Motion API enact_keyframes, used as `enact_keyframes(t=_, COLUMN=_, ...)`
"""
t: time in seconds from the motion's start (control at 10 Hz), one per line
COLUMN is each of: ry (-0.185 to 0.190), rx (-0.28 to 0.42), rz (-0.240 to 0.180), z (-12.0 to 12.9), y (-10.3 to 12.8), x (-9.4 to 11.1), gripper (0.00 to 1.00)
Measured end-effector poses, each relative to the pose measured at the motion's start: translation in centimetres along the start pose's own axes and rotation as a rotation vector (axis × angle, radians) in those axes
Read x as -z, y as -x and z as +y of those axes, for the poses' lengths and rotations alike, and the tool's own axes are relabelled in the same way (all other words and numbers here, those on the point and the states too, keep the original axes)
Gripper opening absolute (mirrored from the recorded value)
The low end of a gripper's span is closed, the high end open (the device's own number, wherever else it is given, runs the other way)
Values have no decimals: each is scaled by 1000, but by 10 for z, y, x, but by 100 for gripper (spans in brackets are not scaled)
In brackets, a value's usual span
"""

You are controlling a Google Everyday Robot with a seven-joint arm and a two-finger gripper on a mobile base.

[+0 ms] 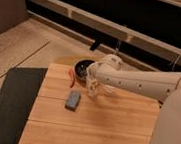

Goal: Stand the bottle upright

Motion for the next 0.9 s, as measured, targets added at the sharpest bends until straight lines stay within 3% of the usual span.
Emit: enact_keyframes(t=0.9, ry=9, rx=-5, rz=16, z=0, y=-2, x=0, gripper=70)
